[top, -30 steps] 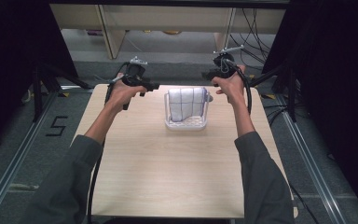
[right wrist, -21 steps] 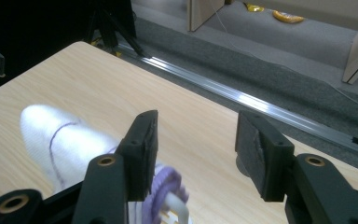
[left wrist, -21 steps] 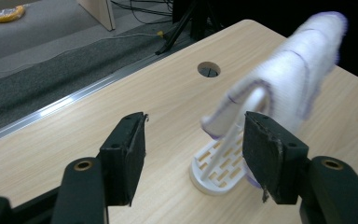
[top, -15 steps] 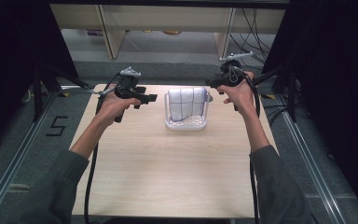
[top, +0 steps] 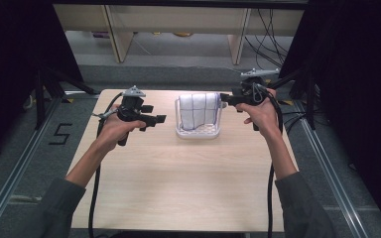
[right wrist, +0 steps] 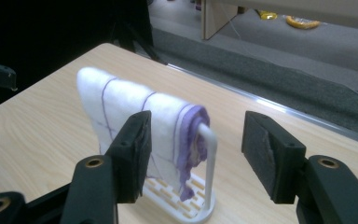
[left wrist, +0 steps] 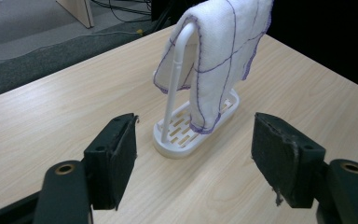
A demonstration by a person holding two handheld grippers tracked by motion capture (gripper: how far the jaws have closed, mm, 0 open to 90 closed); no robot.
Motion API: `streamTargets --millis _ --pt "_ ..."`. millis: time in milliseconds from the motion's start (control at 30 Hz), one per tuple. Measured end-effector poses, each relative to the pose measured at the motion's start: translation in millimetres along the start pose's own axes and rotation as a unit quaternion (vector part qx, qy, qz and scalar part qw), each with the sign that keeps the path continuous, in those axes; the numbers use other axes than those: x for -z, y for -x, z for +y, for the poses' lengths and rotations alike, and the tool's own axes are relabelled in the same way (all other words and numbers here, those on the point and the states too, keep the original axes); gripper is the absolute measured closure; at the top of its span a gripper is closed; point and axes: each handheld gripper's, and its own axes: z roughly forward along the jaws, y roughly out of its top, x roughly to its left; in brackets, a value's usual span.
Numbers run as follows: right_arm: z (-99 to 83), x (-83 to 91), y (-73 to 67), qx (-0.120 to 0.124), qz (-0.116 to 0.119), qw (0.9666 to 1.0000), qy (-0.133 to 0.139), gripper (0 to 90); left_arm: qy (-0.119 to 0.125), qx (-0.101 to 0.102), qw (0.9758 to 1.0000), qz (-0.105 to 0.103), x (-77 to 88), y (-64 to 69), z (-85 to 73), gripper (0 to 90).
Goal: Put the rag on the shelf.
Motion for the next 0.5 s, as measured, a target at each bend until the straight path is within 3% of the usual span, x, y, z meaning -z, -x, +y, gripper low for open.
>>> streamTargets --millis 133,167,200,233,333,367,433,467,500 --pt "-4.6 2.1 -3.1 0.003 0.006 1.0000 0.001 42.7 0.006 0.001 1.0000 -0.003 2.7 4.3 -2.5 30.1" --pt "-7.1 2.9 -4.8 0.005 0.007 1.0000 0.003 42.3 0.000 -0.007 1.0000 -0.007 3.8 4.7 -3.1 29.8" --pt "-8.1 4.4 -7.0 -0.007 0.008 0.9999 -0.005 42.0 0.004 -0.003 1.0000 -0.005 3.4 6.8 -3.8 29.7" --pt "-9.2 3.5 -4.9 0.008 0.009 0.9999 0.002 41.9 0.006 -0.005 1.0000 -0.003 3.4 8.4 -4.5 29.6" --pt "-11.9 6.5 -5.8 0.000 0.005 1.0000 -0.001 41.4 0.004 -0.009 0.9999 -0.010 4.0 10.8 -6.5 29.4" --pt "-13.2 6.0 -4.5 0.009 0.002 0.9999 0.007 41.1 0.006 -0.008 0.9999 -0.007 3.9 12.1 -7.4 28.8" --pt "-15.3 7.9 -6.2 0.000 0.007 1.0000 0.002 40.0 0.000 -0.014 0.9999 -0.010 4.7 12.5 -9.0 27.6" --pt "-16.6 8.0 -5.7 0.003 0.011 0.9999 0.004 39.4 0.001 -0.007 0.9999 -0.009 4.0 14.0 -9.8 27.1" --pt "-17.9 9.0 -7.8 -0.009 0.011 0.9999 0.000 39.2 0.004 -0.005 0.9999 -0.008 3.8 14.9 -10.6 26.5"
